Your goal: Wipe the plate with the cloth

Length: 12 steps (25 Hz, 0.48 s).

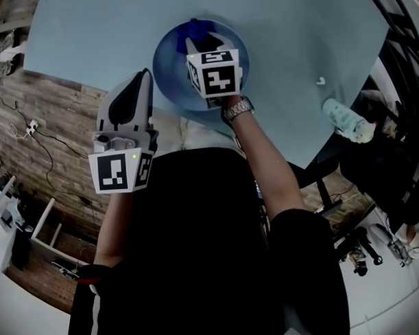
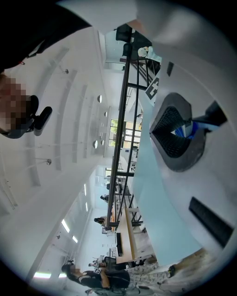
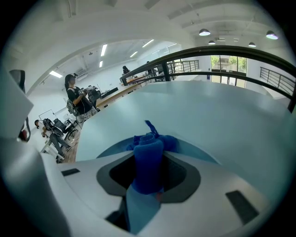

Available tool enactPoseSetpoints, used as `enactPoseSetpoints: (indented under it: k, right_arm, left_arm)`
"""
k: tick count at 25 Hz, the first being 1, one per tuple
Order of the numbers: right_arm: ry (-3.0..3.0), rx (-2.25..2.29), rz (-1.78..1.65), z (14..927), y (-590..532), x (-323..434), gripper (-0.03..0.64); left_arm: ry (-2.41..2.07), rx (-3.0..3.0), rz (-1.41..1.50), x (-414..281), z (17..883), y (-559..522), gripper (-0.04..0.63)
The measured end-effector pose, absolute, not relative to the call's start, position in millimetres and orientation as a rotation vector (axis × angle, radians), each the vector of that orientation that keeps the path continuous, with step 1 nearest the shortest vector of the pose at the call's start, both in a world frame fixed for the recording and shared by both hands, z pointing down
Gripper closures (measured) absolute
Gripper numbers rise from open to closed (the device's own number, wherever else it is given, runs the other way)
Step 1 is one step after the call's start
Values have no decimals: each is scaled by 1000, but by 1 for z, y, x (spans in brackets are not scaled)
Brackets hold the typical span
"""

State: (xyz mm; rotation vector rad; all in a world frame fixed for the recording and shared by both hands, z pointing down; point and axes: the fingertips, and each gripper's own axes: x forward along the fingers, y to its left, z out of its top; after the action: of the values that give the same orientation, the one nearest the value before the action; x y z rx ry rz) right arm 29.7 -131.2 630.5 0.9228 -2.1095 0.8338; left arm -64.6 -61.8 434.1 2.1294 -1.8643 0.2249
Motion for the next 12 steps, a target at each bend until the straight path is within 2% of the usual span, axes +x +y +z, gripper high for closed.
enactPoseSetpoints:
  k: [12]
  right_arm:
    - [-2069, 1006, 851, 631, -132, 57, 497]
  left_arm:
    - [-1837, 2152, 224, -54, 435, -59, 595]
